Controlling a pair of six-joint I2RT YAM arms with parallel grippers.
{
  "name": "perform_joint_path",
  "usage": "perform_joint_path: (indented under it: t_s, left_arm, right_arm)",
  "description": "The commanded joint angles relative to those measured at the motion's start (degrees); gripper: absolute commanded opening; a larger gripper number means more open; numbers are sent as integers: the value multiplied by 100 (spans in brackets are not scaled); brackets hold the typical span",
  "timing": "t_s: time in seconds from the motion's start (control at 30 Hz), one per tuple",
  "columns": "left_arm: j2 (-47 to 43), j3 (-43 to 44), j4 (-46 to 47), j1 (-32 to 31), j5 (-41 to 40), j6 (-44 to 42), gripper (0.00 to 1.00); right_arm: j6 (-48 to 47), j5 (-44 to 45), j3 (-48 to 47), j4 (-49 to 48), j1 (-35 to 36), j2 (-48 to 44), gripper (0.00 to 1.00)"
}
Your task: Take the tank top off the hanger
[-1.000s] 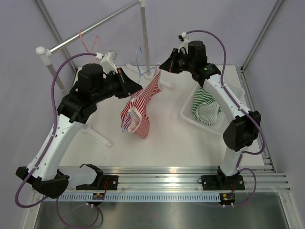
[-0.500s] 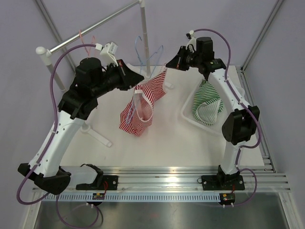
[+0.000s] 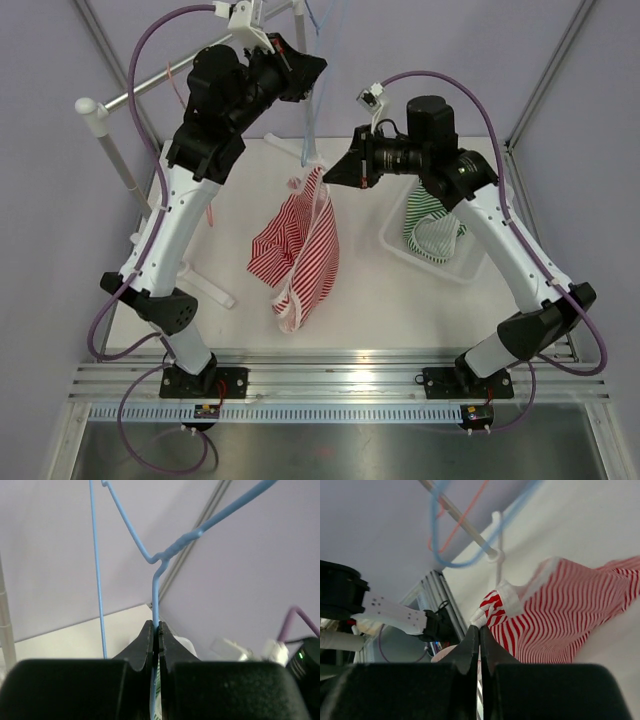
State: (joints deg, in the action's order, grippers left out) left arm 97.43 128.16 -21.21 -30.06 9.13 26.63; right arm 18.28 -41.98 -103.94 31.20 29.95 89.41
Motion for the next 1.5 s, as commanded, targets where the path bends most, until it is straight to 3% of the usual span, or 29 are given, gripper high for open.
perform_joint_path:
  t_s: [0.0,0.17,0.2,0.23,0.27,0.3,0.4,0.57,0.67,0.77,0.97,1.13,1.27,1.4,1.47]
  left_arm:
    - [-57,657,-22,-26,-569,-290,0]
    - [-696,-148,-664,-148,-1393,-413,0]
    - [-899,-394,-682,-201,-1518,-396,0]
    - [-1075,-649,-682,-236,-1632,-361,0]
    - [-1442,-1200,-709,-254,-1842,-247,0]
    - [-1585,-1397,-735,-289,-1940,-177,0]
    - [-2033,-1951,-1068,-359,-2414,113,0]
    - [-2404,-2401,-1490,-421,-3143,412,0]
    - [-1993,-1946,-1867,-351,-3295,343,0]
    - [-1300,-1041,-2227,-53,-2944,342,0]
    - [-279,137,-2265,606,-2925,570,0]
    - [329,499,-2195,1107,-2732,878,0]
    - [374,193,-2019,1249,-2653,1264,0]
    - [40,-920,-1624,1249,-2556,1546,0]
    - [-171,-1178,-1412,1249,-2539,1652,0]
  right_arm:
    - [-528,1171,602,571,-69,-247,0]
    - [-615,1358,761,554,115,-205,0]
    - [-607,1385,753,554,212,-100,6]
    - [-607,1368,718,580,247,-29,20]
    - [-589,1402,648,632,274,24,41]
    - [-537,1577,621,633,291,103,99]
    - [-536,2199,516,703,283,164,100]
    - [-712,2483,-152,1080,283,525,100]
    - [-598,2589,-424,1134,283,710,99]
    - [-528,2405,-504,1099,283,762,99]
    - [-536,2194,-268,1055,283,710,99]
    - [-756,1851,93,1037,283,710,100]
    - [-853,1833,260,1160,292,815,100]
    - [-896,1763,445,1081,309,894,100]
    - [-923,2216,462,1072,388,1043,99]
